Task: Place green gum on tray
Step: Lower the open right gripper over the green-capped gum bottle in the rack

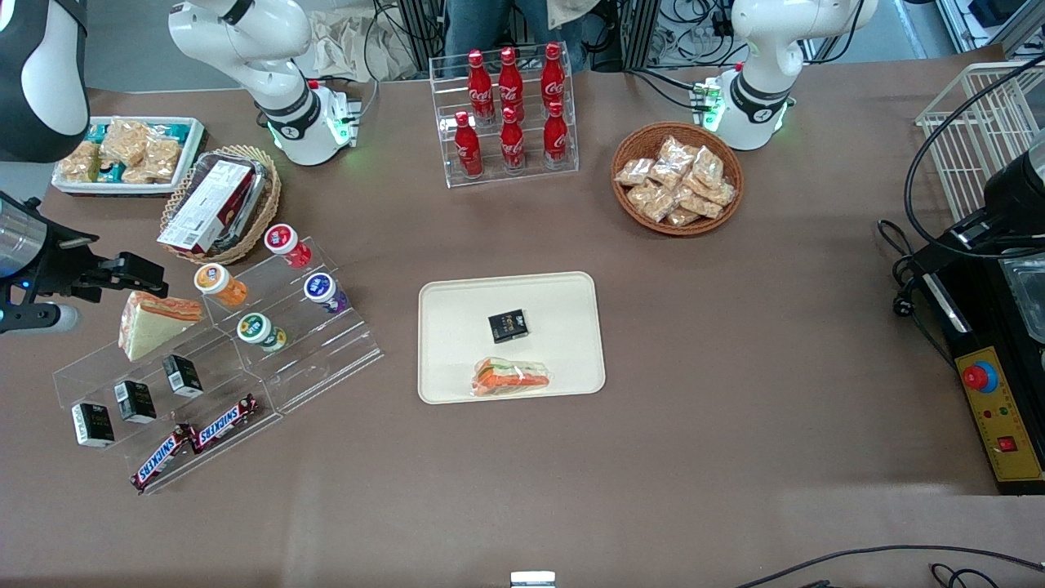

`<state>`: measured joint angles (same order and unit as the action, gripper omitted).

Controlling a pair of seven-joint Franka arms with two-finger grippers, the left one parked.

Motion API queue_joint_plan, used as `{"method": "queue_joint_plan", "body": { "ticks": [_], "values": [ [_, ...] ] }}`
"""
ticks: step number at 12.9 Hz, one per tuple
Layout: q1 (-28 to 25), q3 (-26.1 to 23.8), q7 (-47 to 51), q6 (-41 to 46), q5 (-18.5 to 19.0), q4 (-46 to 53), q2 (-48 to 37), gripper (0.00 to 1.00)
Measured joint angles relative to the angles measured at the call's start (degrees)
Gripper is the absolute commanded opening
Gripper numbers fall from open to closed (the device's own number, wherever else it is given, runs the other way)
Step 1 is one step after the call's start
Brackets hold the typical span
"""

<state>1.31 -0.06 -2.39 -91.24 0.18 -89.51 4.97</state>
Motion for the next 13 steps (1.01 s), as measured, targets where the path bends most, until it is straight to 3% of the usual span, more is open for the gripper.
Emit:
{"method": "queue_joint_plan", "body": {
  "ticks": [5,13],
  "values": [
    [-0.01,-0.09,-1.83,-4.98,0.00,-2.30,-0.19,0.99],
    [-0.10,-0.47,-9.15,-20.94,0.00,-18.05,-2.09,0.99]
  ]
}}
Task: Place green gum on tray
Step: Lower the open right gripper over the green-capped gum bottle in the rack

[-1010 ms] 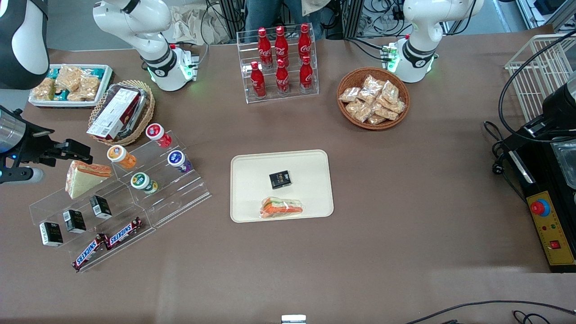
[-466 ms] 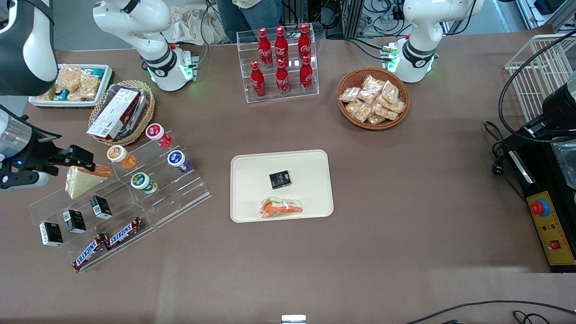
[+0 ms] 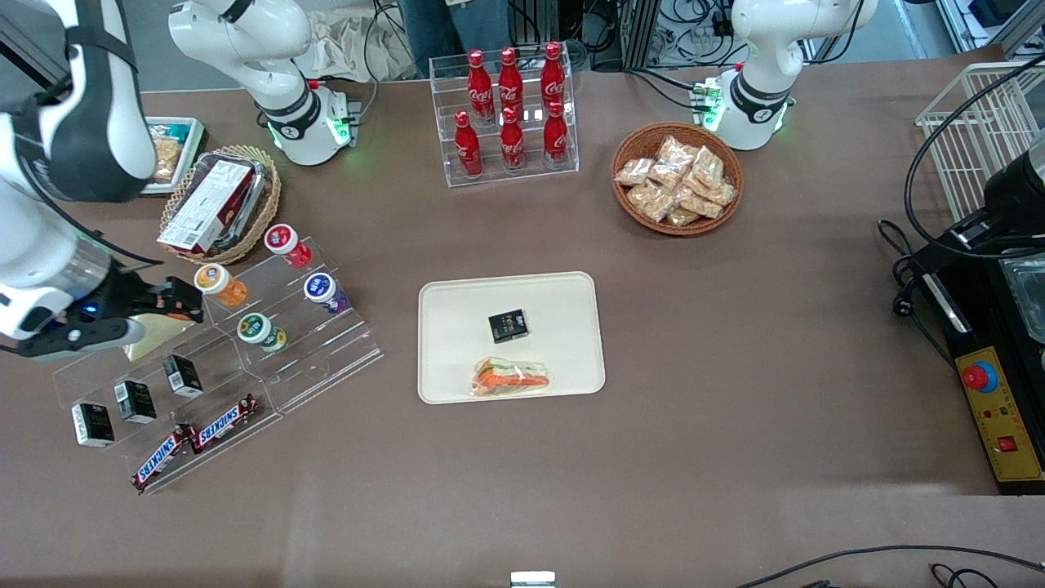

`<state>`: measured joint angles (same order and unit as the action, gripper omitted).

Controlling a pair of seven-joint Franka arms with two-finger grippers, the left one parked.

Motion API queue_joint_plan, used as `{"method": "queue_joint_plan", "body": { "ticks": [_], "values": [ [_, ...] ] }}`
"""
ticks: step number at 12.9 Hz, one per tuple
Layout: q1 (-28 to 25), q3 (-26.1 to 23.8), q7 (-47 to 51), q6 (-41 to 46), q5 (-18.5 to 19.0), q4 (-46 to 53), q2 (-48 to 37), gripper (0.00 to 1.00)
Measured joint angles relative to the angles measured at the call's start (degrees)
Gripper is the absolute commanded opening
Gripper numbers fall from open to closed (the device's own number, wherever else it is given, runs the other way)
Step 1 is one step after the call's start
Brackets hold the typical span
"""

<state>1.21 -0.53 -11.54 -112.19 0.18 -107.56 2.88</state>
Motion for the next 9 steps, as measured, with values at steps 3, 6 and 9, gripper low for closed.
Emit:
{"method": "queue_joint_plan", "body": {
  "ticks": [3,6,9],
  "values": [
    [-0.23,-0.28,-0.15,-4.62,0.00,-6.49,0.10,0.99],
    [-0.76,-0.35,-0.83,-6.53,0.00,-10.57,0.20,0.99],
    [-1.23,-0.52,-0.95,-9.28,0.00,-13.27,0.47,0.99]
  ]
}}
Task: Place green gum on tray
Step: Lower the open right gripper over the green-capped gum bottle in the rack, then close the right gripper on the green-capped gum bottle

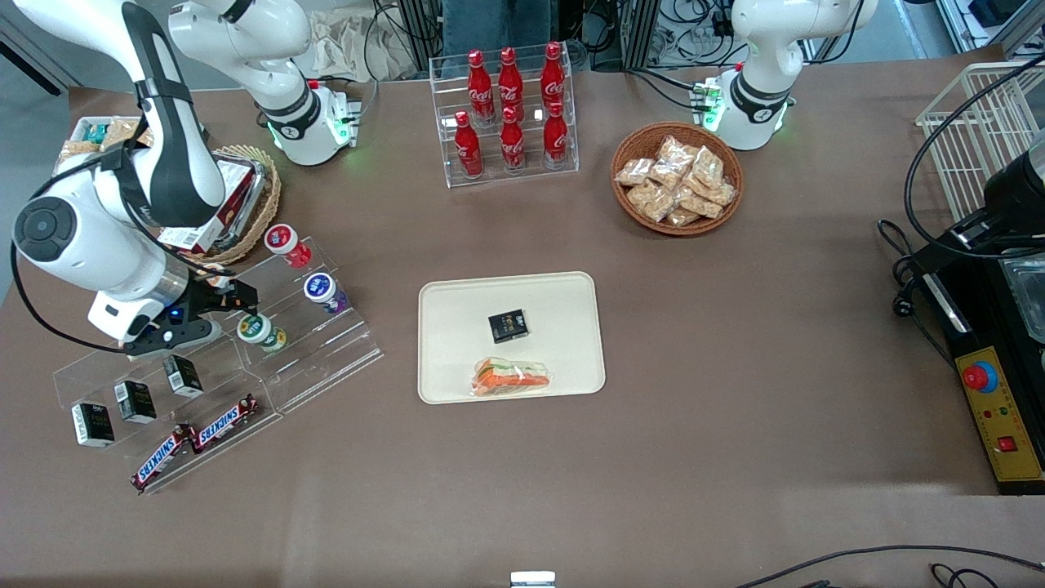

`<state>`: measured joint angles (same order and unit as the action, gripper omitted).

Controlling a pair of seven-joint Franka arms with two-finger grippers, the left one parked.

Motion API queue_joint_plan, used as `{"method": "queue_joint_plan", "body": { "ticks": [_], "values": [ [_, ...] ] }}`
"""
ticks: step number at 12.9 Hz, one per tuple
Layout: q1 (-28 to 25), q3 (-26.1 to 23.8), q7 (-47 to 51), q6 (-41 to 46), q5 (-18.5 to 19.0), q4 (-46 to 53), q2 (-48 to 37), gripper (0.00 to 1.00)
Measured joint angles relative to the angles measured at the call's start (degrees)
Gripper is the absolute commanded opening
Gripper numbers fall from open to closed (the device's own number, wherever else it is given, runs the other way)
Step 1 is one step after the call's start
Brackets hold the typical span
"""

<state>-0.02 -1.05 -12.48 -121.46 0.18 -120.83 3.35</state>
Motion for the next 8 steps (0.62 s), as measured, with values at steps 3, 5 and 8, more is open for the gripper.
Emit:
{"method": "queue_joint_plan", "body": {
  "ticks": [3,5,8],
  "values": [
    [-0.37,-0.01,-0.01,-2.03,0.00,-1.04,1.12,0.99],
    [-0.37,-0.01,-0.04,-4.20,0.00,-1.77,2.39,0.99],
    [-0.40,-0.28,-0.08,-5.81,0.00,-2.02,3.94,0.99]
  ]
}}
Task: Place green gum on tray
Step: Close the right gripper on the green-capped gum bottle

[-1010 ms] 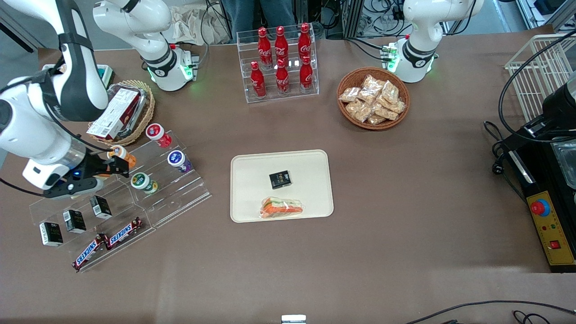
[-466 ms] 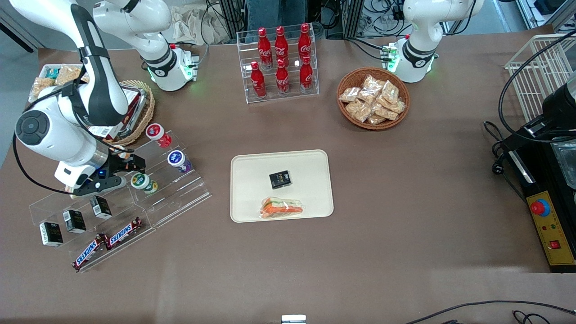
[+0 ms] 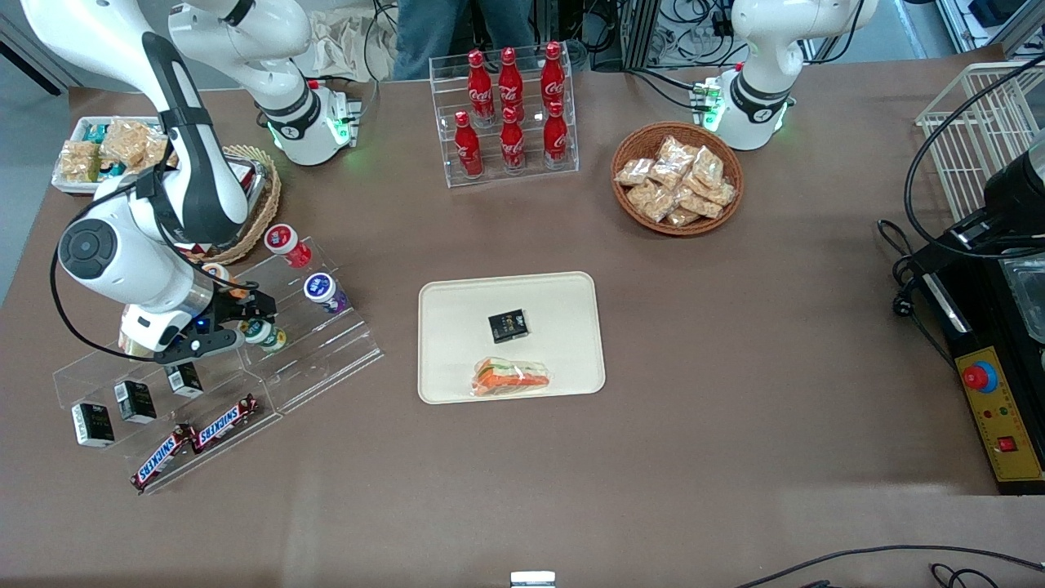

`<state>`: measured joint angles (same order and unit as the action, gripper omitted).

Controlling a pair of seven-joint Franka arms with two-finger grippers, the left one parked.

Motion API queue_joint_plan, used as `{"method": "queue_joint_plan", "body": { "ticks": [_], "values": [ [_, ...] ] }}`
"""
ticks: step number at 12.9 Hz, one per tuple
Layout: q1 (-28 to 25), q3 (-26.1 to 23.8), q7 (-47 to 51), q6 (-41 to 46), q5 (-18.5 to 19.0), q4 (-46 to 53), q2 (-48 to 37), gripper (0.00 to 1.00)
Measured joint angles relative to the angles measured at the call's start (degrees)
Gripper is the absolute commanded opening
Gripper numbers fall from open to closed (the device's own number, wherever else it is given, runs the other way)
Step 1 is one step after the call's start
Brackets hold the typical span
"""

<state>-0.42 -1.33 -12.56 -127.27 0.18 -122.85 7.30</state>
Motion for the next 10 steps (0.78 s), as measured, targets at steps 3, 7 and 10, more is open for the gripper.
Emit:
{"method": "queue_joint_plan", "body": {
  "ticks": [3,7,10],
  "values": [
    [-0.03,-0.40,0.00,-1.37,0.00,-0.66,0.57,0.99],
    [-0.03,-0.42,0.00,-4.20,0.00,-2.90,1.07,0.99],
    [-0.03,-0.42,-0.01,-4.43,0.00,-3.10,1.11,0.49]
  ]
}}
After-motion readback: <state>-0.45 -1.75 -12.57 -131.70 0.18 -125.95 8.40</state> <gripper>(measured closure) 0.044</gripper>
